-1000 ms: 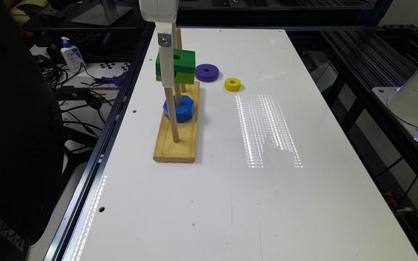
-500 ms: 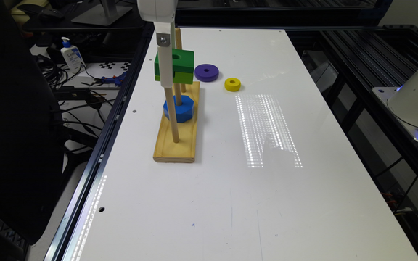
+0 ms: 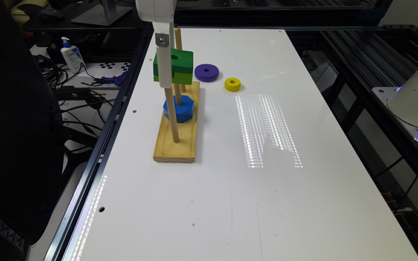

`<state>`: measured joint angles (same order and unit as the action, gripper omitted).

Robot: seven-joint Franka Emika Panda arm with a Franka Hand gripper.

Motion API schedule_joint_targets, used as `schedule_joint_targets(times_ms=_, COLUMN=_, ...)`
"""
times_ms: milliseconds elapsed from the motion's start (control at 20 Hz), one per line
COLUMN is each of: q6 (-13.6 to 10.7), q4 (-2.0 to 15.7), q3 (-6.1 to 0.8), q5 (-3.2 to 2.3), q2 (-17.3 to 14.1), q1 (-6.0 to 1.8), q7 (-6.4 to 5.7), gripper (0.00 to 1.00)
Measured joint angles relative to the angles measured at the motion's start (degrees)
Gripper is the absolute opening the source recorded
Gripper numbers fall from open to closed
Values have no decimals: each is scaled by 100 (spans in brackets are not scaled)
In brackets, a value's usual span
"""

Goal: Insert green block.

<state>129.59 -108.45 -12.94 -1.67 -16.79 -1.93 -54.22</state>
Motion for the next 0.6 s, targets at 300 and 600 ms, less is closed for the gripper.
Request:
schedule_joint_targets(times_ms=300, q6=-5, q4=135, q3=1, q5=-12, q2=-109, q1=11, q7=-11, gripper=0)
schedule_joint_targets(times_ms=600, q6=-5, q4=159, q3=26, q5=-37, q2=-149, q1=-1, q7=-12, gripper=0)
